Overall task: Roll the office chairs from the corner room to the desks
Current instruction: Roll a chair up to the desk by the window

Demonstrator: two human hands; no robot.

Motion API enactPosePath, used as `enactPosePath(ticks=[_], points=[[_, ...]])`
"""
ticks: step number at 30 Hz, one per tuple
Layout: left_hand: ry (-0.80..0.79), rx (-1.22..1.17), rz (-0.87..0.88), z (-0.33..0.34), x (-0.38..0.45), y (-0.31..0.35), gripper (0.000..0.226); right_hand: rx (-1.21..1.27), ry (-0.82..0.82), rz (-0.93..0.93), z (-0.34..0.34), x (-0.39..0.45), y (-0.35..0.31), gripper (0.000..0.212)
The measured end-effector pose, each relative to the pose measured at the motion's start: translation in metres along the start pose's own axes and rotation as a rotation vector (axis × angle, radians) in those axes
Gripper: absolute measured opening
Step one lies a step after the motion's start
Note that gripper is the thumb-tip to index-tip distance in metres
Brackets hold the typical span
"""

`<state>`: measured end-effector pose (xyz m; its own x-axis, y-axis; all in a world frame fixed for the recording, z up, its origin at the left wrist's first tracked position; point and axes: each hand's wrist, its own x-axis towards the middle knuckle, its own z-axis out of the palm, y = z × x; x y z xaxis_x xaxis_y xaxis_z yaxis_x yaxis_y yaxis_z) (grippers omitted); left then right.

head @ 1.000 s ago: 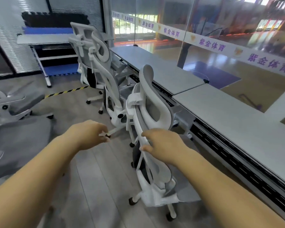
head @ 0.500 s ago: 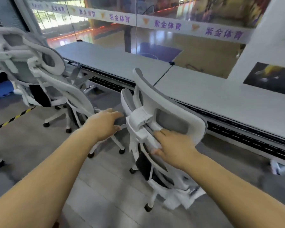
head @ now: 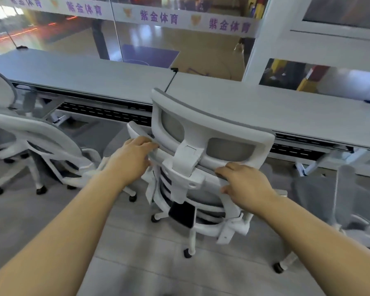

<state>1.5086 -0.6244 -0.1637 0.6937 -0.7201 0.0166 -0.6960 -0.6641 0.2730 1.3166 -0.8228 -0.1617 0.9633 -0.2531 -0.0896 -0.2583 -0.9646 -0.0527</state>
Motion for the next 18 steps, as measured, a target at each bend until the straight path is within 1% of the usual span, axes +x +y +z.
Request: enactPosePath(ticks=[6,8,11,16,18], points=[[0.028,-0.008,0.069,0.014,-0.006,0.026,0.050,0.044,0.016,0.159,0.009,-0.030,0.051,0.046],[0.031,-0.026,0.098,0.019,-0.008,0.038,0.048,0.061,0.022,0.203,0.013,-0.040,0.069,0.045],[0.026,-0.058,0.127,0.028,-0.013,0.063,0.043,0.094,0.039,0.234,0.017,-0.057,0.092,0.040],[0.016,-0.035,0.140,0.042,-0.024,0.095,0.040,0.148,0.041,0.264,0.019,-0.083,0.122,0.040],[0.014,-0.025,0.173,0.046,-0.030,0.103,0.039,0.167,0.053,0.263,0.019,-0.096,0.131,0.040]])
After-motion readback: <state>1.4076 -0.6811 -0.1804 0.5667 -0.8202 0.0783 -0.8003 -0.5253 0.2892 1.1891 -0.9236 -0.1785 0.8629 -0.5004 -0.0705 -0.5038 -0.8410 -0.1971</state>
